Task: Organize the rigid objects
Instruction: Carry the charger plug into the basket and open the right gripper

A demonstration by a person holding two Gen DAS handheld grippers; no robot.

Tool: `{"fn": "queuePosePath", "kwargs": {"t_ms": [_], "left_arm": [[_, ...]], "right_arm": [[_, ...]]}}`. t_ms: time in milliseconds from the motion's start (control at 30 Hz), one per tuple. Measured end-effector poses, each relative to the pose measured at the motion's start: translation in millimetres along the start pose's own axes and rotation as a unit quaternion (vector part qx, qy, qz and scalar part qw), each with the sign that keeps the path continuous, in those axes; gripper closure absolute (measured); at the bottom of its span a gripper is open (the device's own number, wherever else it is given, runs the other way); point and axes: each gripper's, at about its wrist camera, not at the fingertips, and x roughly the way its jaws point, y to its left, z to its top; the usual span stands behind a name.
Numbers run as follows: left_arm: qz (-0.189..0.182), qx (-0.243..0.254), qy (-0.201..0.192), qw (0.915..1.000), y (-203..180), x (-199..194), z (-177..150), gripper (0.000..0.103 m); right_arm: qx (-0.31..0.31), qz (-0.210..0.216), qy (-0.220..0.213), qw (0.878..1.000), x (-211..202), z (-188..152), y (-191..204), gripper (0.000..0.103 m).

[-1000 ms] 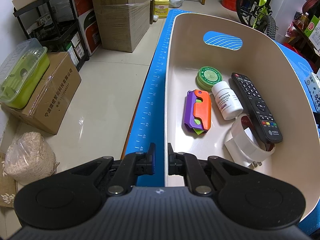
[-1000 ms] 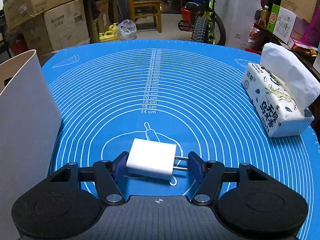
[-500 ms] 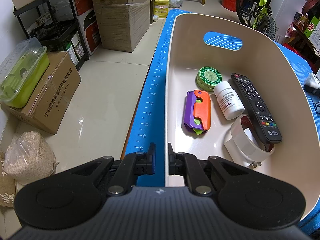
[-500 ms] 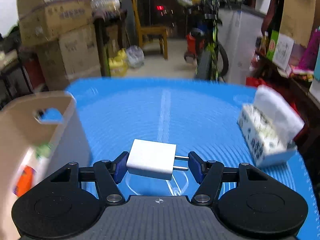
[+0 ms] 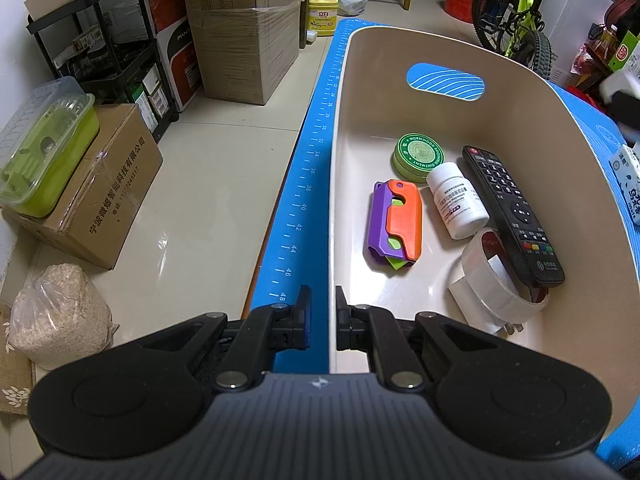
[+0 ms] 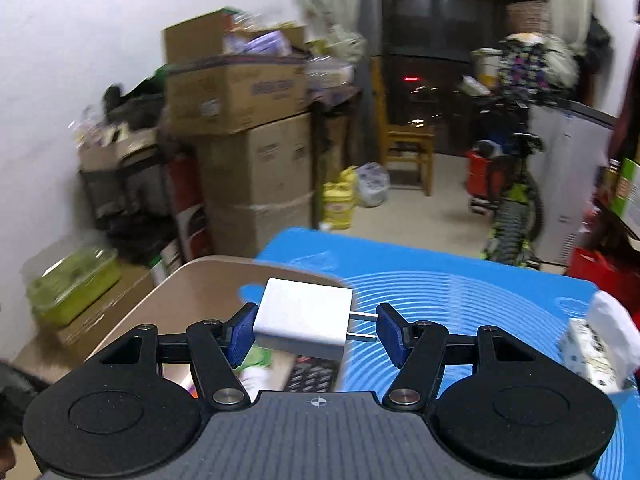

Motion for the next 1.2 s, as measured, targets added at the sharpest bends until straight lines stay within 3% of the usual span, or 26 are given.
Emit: {"fn": "queuePosePath", "kwargs": {"t_ms": [400,733,967,1200], "left_arm": [[0.000,0.000,0.000,1.0000,-0.2,0.1,0.1,0.090],[0.000,0.000,0.000,1.0000,-0.6,-1.2,0.7,0.090],[-0.001,0.000,0.000,1.0000,-0.2,-1.4,1.4,0.091],[-0.001,0.000,0.000,1.0000,-1.6,-1.2,1.2,0.090]], "right_arm": [[-0.119,0.042,0.104,0.987,44.7,-25.4,84.6,0.036],[-0.147,0.032,0.218,0.964,87.4,-40.1,97.3,0.036],[-0.147,0.026,0.232,0.961,91.1,-39.1,94.5,0.031],[-0.147,0.033,0.171,0.974,66.7,-25.2,84.1,0.024]]}}
